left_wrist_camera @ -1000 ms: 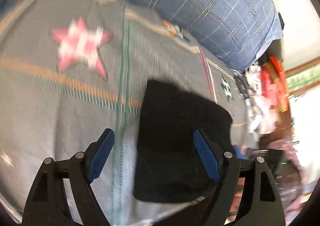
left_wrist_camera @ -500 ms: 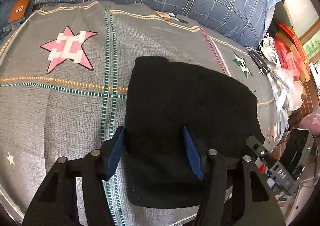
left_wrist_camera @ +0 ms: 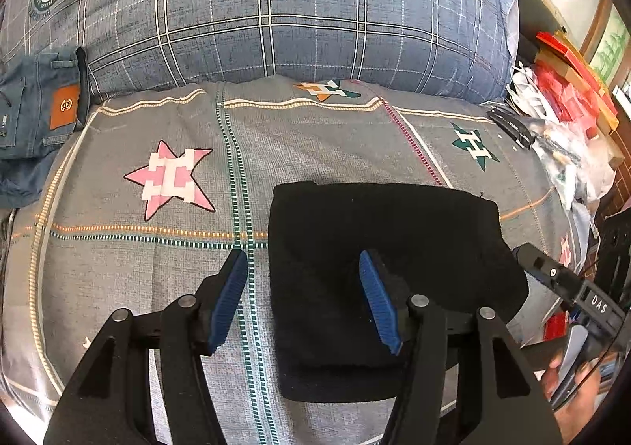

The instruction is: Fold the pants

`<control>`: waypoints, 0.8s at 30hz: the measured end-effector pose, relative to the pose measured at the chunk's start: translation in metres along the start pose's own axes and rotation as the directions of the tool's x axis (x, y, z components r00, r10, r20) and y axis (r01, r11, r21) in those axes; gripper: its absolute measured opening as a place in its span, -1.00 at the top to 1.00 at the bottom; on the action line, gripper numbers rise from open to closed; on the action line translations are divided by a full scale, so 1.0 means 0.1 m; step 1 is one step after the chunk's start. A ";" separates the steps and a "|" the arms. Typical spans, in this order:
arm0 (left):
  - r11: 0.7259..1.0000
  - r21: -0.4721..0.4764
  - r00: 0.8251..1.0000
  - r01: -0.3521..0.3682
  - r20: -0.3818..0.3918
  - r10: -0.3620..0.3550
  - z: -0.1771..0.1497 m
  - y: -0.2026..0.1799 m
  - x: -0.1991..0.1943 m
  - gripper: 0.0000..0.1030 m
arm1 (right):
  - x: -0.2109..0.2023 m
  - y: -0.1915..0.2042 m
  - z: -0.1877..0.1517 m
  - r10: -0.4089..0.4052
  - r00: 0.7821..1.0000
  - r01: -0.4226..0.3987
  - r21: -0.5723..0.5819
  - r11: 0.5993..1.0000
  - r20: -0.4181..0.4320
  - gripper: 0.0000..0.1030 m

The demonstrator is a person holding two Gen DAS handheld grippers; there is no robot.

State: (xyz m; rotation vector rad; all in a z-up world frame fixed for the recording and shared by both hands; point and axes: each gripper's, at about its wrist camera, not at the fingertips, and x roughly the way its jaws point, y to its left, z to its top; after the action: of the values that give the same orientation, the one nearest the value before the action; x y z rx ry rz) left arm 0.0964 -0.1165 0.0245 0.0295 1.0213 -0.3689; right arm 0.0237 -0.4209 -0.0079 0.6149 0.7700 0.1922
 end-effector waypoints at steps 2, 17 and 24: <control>1.000 0.000 1.000 -0.001 -0.009 0.001 0.00 0.02 0.02 -0.13 | 0.00 0.01 0.01 -0.010 1.000 0.010 -0.003 1.000 0.002 -0.10; 0.991 -0.011 0.987 0.137 -0.082 -0.137 0.11 0.31 0.31 -0.48 | 0.35 -0.16 0.02 -0.006 1.000 0.006 0.034 0.999 -0.006 -0.43; 0.937 -0.173 0.924 0.303 -0.187 -0.334 -0.07 0.40 0.56 -0.49 | 0.39 0.00 -0.06 -0.014 0.998 0.013 -0.025 1.000 -0.068 -0.42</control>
State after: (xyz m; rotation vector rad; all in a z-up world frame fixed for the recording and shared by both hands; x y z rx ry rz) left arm 0.1290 -0.0941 -0.0322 -0.2330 1.2682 -0.6000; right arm 0.0472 -0.4034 -0.0340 0.5817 0.8358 0.2107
